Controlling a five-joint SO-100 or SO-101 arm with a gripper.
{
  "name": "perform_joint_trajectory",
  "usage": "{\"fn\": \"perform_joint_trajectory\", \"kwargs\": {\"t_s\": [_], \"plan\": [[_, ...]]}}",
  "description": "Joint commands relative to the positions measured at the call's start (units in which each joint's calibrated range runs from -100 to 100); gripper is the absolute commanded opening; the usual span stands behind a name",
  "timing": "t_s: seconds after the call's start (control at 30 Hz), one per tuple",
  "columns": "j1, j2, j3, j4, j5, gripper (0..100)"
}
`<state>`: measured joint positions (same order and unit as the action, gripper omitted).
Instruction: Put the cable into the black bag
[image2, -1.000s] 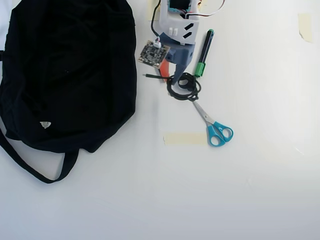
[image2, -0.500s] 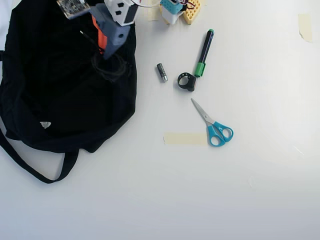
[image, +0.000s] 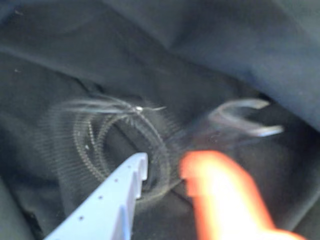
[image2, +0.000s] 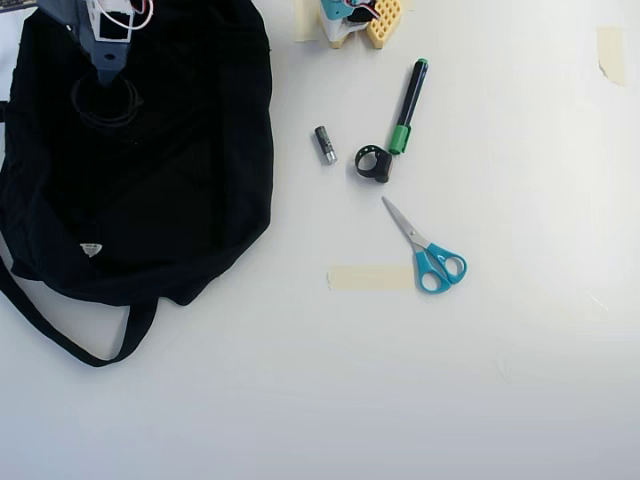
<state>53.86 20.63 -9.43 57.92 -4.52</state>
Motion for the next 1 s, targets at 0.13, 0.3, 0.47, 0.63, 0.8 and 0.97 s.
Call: {"fn": "perform_joint_trajectory", "kwargs": {"t_s": [0.13, 0.3, 0.47, 0.63, 0.8, 0.97], "plan": [[-1.13, -16.48, -1.98, 12.02, 0.01, 37], [-27.68, -23.45, -1.89, 22.78, -2.61, 22], [-47.28, -30.51, -2.25, 32.78, -6.49, 3], [-55.43, -37.15, 4.67, 38.46, -6.13, 3], [-56.1, -44.78, 15.18, 36.65, -1.62, 3], [-56.25, -56.56, 31.45, 30.62, -0.83, 3]]}}
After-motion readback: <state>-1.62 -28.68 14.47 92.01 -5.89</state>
